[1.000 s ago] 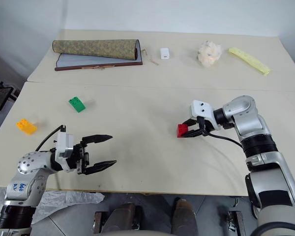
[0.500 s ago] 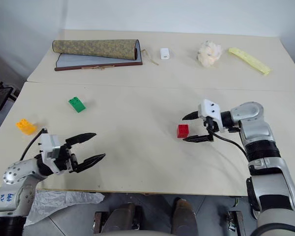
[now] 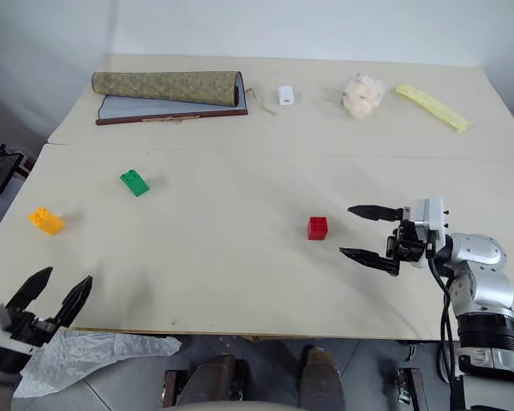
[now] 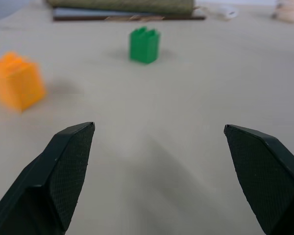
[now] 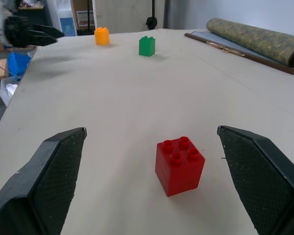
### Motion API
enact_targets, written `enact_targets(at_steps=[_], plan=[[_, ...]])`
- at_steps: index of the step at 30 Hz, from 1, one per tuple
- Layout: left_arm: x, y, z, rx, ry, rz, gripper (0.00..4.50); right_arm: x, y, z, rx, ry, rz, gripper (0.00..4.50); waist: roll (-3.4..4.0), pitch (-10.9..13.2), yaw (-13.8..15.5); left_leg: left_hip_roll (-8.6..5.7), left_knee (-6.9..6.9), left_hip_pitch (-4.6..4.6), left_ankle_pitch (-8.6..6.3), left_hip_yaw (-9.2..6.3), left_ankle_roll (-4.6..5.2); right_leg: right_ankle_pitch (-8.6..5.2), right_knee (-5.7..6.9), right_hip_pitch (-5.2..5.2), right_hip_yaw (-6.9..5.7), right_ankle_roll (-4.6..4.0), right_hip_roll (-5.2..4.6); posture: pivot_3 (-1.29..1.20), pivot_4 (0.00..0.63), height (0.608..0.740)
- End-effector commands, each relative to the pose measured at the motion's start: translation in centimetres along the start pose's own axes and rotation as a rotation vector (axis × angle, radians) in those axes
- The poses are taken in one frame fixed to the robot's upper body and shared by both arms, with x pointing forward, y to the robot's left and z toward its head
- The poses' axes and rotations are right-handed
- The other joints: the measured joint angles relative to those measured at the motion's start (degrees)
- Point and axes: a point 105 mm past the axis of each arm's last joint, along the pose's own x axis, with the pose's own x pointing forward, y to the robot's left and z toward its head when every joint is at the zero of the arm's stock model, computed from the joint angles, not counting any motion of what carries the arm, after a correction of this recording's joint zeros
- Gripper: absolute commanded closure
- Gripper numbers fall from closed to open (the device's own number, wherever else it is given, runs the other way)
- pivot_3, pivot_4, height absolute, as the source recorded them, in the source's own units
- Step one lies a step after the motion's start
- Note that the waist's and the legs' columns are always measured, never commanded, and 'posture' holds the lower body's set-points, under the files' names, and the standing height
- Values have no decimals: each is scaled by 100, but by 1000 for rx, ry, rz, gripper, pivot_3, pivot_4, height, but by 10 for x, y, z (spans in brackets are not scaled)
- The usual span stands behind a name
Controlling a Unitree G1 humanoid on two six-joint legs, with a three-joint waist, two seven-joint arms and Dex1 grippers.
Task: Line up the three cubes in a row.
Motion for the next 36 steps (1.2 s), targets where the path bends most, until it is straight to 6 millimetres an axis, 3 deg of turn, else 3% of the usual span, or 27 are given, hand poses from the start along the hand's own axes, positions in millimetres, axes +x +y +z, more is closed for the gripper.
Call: enact_targets(at_steps=[1,5,7,9,12,18,21,25,36], plan=[[1,4,13,27,-53,28,0,-10,-6,5,-33,-17,-84,18,-1,0,47,0,4,-2,-3,0,2,0,0,0,0,0,0,0,150,740],[39,-13,24,38,-74,-107,0,-8,-5,5,-45,-4,-82,18,0,0,121,2,10,-2,-4,0,1,0,3,0,1,-1,0,0,150,740],[57,-7,27,74,-49,-122,0,-7,-5,5,-46,3,-71,18,0,0,111,2,12,-2,-3,0,1,-1,7,0,0,-2,1,0,150,740],[90,-4,43,74,-69,-121,0,-3,-6,8,-50,5,-46,18,1,1,110,-8,11,-2,-4,2,0,-1,7,-1,0,-2,6,0,150,740],[124,-30,56,97,-53,-174,0,2,-7,12,-59,-2,-31,18,2,0,101,-27,13,-4,-3,-2,0,-1,10,-1,1,-2,9,0,150,740],[155,-44,56,36,-25,130,0,5,-4,11,-55,-7,-26,18,-2,1,45,-35,-1,-4,-7,-8,5,0,0,-2,-5,0,6,0,150,740],[170,-38,52,-36,-9,327,0,7,-3,10,-44,-5,-19,18,-5,3,81,-34,2,-7,-7,-8,4,0,-3,-2,-7,0,9,0,150,740],[196,-59,51,-50,-17,311,0,10,-2,9,-31,-7,-11,18,-9,3,139,-36,19,-7,-5,-5,4,4,1,5,0,8,7,0,150,740],[234,-59,48,-77,13,439,0,17,-3,12,-23,-17,-1,18,-13,5,134,-40,15,-12,-5,-2,4,4,-4,2,-5,9,8,0,150,740]])
